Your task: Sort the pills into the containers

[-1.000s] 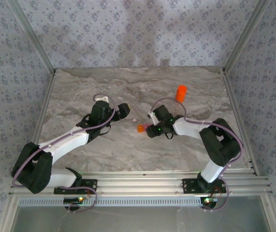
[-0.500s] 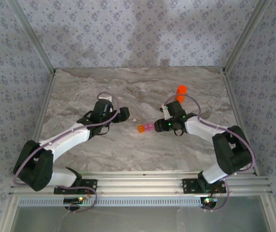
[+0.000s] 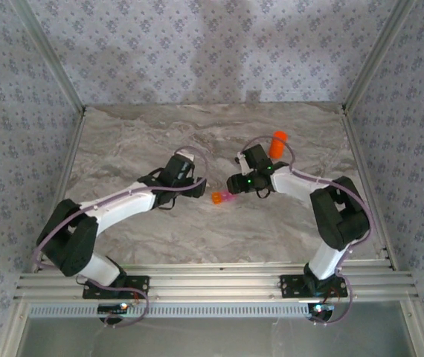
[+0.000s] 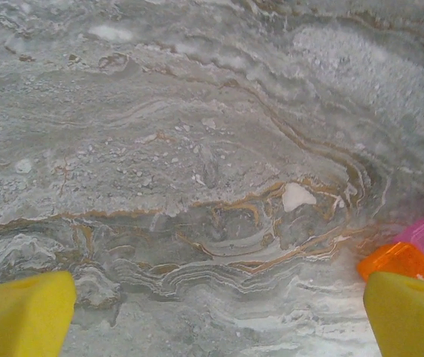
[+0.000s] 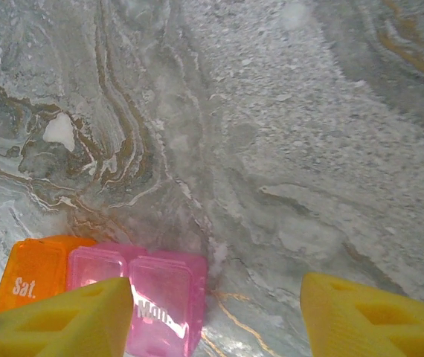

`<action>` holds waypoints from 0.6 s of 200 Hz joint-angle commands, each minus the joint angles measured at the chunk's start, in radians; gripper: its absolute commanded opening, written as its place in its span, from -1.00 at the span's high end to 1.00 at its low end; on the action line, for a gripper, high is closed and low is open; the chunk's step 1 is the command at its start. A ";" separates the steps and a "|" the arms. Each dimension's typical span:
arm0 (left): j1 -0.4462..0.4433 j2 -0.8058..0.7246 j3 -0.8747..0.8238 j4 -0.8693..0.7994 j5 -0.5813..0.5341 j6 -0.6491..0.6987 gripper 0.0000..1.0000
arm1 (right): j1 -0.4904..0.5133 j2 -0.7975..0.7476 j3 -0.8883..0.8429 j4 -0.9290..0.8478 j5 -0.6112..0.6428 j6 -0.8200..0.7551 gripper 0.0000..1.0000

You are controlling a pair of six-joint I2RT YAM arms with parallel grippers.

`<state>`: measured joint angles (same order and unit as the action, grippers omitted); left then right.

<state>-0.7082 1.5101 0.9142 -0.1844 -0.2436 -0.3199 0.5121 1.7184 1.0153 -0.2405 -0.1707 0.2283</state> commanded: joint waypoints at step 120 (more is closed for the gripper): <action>-0.129 0.082 -0.001 0.102 0.097 0.197 -0.97 | 0.042 0.069 -0.008 -0.016 0.033 -0.019 -0.24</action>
<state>-0.8223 1.5810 0.9306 -0.1360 -0.2012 -0.1677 0.5526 1.7615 1.0180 -0.2424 -0.1535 0.2207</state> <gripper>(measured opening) 0.983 0.621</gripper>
